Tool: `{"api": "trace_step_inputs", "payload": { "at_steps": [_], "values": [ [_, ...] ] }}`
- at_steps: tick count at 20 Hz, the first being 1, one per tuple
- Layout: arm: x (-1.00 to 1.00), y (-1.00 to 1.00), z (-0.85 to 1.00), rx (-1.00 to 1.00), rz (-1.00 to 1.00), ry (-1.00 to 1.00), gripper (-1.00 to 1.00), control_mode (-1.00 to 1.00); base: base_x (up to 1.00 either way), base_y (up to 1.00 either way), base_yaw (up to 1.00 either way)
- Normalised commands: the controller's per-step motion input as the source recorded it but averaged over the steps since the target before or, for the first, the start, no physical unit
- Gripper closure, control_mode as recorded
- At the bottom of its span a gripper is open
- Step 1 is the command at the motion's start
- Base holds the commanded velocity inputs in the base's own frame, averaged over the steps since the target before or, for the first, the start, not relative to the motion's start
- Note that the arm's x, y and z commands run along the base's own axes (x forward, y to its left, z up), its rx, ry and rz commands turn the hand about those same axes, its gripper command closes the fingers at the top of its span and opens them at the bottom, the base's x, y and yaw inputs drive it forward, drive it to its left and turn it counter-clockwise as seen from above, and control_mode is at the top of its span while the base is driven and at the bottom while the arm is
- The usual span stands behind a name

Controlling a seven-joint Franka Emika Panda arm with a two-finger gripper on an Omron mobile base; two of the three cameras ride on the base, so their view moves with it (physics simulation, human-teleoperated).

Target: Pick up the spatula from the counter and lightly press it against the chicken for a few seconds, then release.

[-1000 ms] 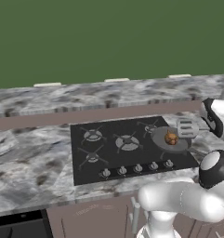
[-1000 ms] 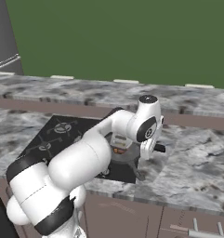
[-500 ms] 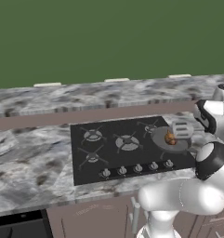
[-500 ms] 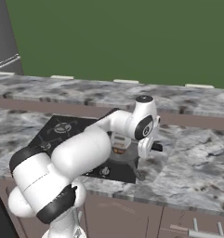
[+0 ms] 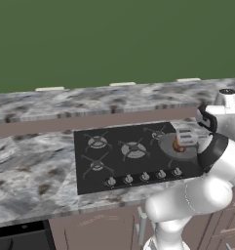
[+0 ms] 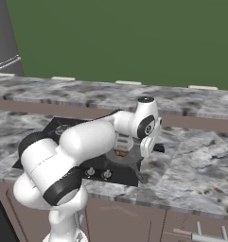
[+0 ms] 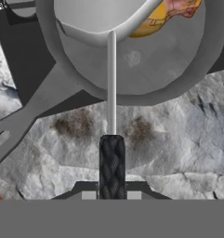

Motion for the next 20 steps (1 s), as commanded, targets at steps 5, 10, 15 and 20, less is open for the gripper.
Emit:
{"api": "trace_step_inputs", "payload": {
  "at_steps": [5, 10, 15, 20],
  "values": [
    [0.21, 0.00, -0.02, 0.00, 0.00, 0.00, 1.00, -1.00, 0.00, 0.00, 0.00],
    [0.25, 0.00, -0.16, 0.00, 0.00, 0.02, 1.00, -1.00, 0.00, 0.00, 0.00],
    [0.28, 0.00, -0.22, 0.00, 0.00, 0.03, 1.00, -1.00, 0.00, 0.00, 0.00],
    [0.26, 0.00, -0.16, 0.00, 0.00, 0.01, 1.00, -1.00, 0.00, 0.00, 0.00]
  ]
}}
